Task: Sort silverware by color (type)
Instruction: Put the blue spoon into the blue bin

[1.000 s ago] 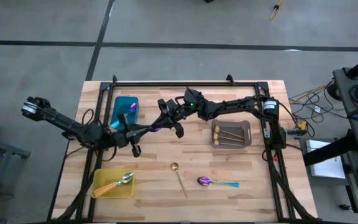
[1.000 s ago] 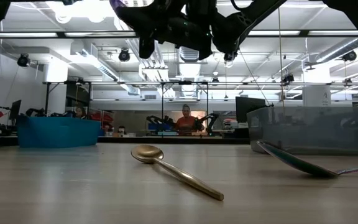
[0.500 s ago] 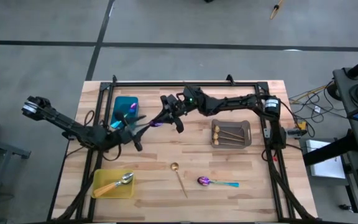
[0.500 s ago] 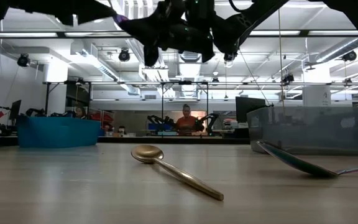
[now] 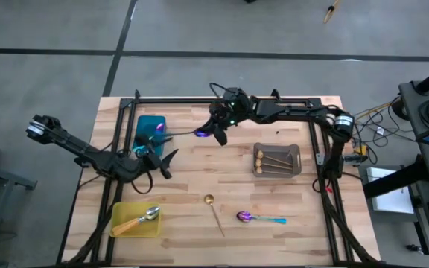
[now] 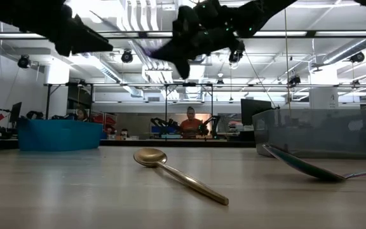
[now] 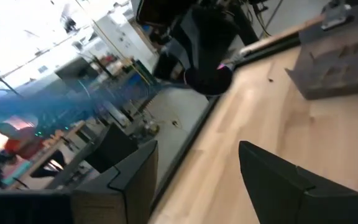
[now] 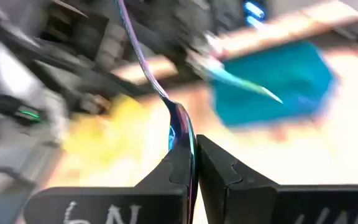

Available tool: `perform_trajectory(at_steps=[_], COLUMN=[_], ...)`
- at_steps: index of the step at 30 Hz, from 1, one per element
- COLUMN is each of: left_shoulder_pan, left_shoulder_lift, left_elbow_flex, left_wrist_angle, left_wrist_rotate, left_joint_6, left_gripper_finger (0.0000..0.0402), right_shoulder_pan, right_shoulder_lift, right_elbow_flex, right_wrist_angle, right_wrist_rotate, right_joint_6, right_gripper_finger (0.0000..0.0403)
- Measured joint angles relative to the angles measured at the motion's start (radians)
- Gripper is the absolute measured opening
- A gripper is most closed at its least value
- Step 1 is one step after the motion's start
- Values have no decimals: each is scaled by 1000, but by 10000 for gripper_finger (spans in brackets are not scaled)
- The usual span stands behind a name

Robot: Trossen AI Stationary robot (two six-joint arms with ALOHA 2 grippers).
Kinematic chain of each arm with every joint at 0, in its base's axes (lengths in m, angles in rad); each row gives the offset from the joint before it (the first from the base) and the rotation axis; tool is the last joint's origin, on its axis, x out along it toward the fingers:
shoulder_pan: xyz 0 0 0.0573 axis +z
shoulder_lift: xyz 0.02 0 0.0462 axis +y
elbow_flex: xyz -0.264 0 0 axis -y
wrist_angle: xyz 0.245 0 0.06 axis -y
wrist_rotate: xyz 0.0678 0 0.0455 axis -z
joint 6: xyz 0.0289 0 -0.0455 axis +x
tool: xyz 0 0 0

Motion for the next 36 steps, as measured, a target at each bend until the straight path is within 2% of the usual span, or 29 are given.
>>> perform_trajectory(at_steps=[4,7,11,15,21,24,28,36], left_shoulder_pan=[-2,-2,0,26,112,159,225,343], left_shoulder_lift=[2,12,45,105,225,286,373,534], left_elbow_flex=[0,0,0,15,87,132,195,286], left_wrist_angle=[-97,-114,-58,16,22,24,25,24], left_wrist_rotate=[34,87,102,104,108,150,267,304], left_joint_6=[-124,-182,-201,-156,-71,-23,22,121], left_gripper_finger=[203,203,203,203,203,203,203,203], right_shoulder_pan=[-6,-6,-3,18,58,74,97,121], right_shoulder_lift=[-68,-111,-133,-133,-130,-130,-116,-81], right_elbow_flex=[0,0,0,0,0,4,14,22], right_wrist_angle=[-269,-406,-513,-528,-525,-530,-533,-549], right_wrist_rotate=[233,392,515,550,601,615,625,624], right_joint_6=[-81,-94,-57,-14,45,81,102,101], right_gripper_finger=[9,9,9,9,9,9,9,9])
